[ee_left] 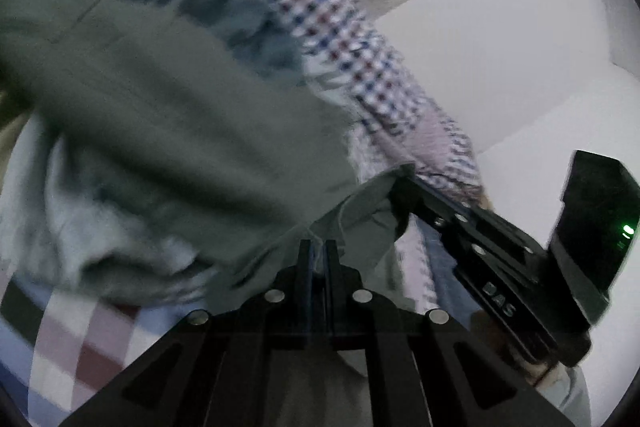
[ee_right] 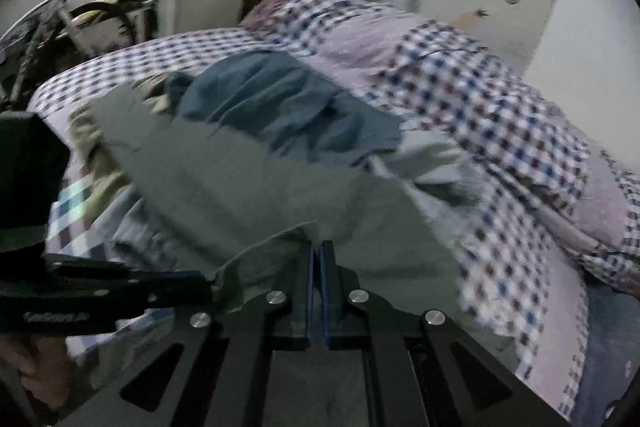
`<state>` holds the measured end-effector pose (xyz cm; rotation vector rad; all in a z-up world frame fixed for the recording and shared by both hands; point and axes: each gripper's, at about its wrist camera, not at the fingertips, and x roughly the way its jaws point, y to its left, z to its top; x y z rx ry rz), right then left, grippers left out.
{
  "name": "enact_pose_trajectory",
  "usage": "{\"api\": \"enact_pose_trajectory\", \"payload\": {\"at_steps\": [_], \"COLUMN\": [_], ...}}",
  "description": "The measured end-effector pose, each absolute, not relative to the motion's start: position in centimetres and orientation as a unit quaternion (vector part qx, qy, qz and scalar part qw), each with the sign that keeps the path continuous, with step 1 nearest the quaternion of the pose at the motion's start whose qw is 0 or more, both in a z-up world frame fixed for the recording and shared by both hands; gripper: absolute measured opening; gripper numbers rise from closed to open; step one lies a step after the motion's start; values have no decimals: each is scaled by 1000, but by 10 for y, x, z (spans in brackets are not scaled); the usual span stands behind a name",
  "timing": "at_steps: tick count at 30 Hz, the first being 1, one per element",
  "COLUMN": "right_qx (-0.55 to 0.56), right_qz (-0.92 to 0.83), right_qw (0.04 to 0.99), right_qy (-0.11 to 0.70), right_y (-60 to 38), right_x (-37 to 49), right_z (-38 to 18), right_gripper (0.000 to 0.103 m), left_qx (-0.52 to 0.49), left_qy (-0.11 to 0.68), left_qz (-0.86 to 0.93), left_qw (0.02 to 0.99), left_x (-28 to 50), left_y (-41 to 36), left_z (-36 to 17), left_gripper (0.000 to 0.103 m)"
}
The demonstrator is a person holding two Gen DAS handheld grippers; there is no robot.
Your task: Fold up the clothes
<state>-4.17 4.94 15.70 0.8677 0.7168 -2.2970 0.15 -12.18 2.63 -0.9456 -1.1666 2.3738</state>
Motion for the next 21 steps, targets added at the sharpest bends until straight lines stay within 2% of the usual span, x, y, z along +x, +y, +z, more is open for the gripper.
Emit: {"api": "enact_pose_trajectory", "payload": {"at_steps": [5,9,14,17,19,21], "right_qx": [334,347,400,385,375,364], "right_qz": [-853,-836,-818,-848,-866,-883], "right_qw": [269,255,230,194,170,145], "right_qy": [297,339,345,308,284,258], "right_y": [20,-17,-25,27,62,97], "right_x": [-73,-95,-118,-113,-109,-105], "right_z": [163,142,106,138,158,179], "right_gripper": [1,1,4,16,52,64], "left_qx": [-335,-348,-374,-375,-376,-376], "left_qy": [-416,-438,-429,-419,-423,-426], "left_qz": [828,815,812,816,813,812], "left_qw": [171,150,132,135,136,136], "left_x": [-21,-33,-42,-41,-41,-42], "left_y": [-129,-150,-150,-150,-152,-153], "left_z": [26,13,1,4,3,2], "left_gripper": [3,3,3,3,3,3]}}
